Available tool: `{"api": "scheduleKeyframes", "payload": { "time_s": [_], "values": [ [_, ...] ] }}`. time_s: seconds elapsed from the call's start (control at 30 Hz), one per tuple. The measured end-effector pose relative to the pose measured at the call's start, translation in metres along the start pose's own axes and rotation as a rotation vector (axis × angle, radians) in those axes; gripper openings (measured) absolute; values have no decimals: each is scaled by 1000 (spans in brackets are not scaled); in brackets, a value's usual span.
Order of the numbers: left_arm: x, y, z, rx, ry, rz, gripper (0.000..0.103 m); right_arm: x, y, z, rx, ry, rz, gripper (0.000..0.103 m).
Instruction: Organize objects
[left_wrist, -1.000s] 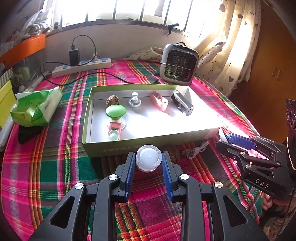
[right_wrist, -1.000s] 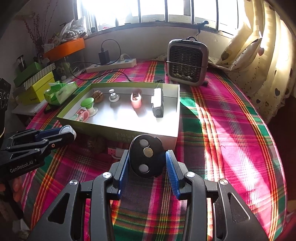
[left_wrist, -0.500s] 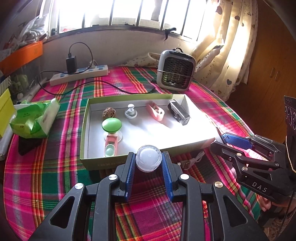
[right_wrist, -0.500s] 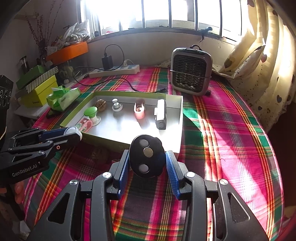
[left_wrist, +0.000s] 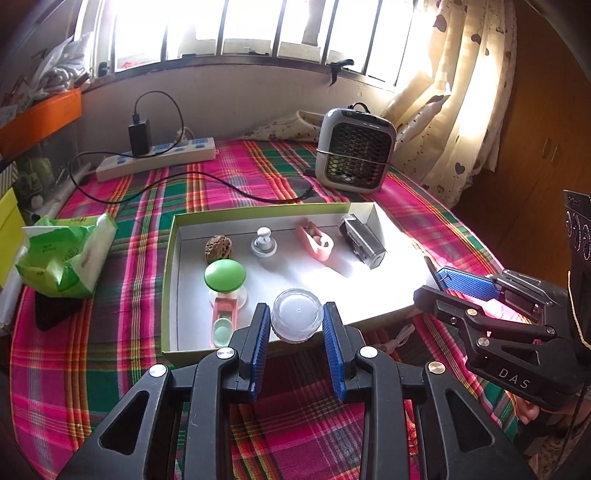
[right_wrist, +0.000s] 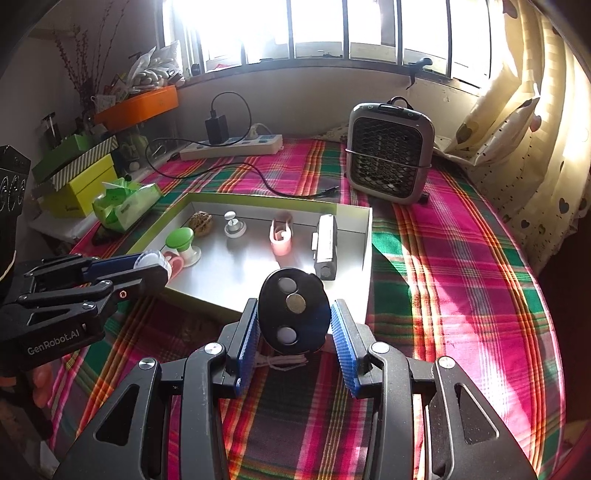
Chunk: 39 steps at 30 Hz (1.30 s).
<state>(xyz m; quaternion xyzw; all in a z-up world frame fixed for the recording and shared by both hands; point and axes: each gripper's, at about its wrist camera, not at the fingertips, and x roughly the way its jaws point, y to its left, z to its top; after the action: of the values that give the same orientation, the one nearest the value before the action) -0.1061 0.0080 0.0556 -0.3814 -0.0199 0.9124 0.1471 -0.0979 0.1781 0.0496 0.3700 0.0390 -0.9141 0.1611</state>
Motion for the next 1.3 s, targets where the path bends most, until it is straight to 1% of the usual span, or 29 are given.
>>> {"api": "scheduleKeyframes", "payload": {
  "time_s": [0.6, 0.97, 1.17, 1.3],
  "values": [
    [29, 10, 28, -6, 13, 4, 27, 30, -5, 26, 10, 19, 32, 40],
    [51, 20, 33, -16, 46, 27, 27, 55, -7, 38, 7, 53, 41, 40],
    [58, 21, 37, -7, 44, 31, 27, 67, -7, 40, 1, 76, 41, 40],
    [61, 21, 40, -7, 44, 34, 27, 70, -6, 43, -5, 73, 42, 40]
  ]
}}
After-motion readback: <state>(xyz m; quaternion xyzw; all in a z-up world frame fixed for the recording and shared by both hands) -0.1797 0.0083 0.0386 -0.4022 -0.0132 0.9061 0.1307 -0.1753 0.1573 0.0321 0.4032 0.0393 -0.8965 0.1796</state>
